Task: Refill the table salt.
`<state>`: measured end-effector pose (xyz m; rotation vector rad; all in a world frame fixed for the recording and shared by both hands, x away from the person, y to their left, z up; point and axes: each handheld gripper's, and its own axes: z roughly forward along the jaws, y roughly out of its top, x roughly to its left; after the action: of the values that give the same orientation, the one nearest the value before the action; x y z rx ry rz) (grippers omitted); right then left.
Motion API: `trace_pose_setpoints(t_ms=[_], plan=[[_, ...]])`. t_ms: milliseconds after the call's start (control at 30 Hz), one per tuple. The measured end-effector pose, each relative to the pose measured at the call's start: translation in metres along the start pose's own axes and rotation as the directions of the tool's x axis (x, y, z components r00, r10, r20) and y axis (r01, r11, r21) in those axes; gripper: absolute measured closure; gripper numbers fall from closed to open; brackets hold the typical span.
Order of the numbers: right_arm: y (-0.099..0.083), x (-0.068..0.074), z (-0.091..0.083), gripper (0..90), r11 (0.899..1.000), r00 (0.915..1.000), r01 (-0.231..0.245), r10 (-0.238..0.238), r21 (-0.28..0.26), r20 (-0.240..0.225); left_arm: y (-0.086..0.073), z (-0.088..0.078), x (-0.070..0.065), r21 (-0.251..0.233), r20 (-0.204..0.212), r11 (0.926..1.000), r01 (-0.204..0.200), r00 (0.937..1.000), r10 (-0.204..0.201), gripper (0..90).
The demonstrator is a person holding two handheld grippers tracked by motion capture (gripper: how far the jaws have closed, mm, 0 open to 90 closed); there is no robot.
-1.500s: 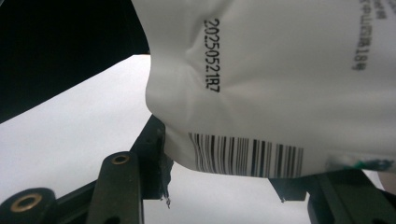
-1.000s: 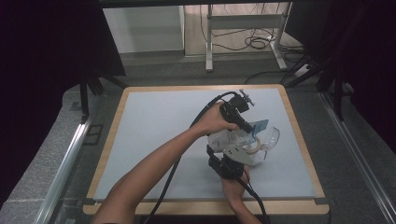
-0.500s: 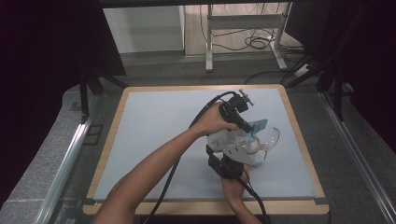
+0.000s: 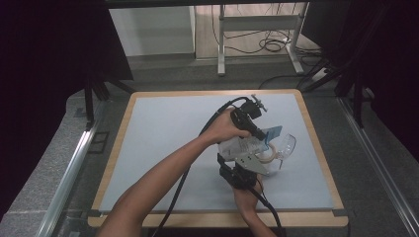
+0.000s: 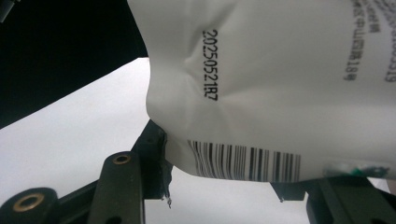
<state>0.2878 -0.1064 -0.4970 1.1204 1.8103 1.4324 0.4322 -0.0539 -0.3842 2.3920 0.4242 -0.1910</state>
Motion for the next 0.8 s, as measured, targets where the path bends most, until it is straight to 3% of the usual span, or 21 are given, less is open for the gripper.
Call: trace_pose_setpoints(t_ms=[800], plan=[[0.0019, -0.0008, -0.0012, 48.5, 1.000, 1.0000, -0.009, 0.009, -0.004, 0.000, 0.0010, 0.0017, 0.0013, 0.010, 0.003, 0.9999, 0.002, 1.0000, -0.002, 90.0]])
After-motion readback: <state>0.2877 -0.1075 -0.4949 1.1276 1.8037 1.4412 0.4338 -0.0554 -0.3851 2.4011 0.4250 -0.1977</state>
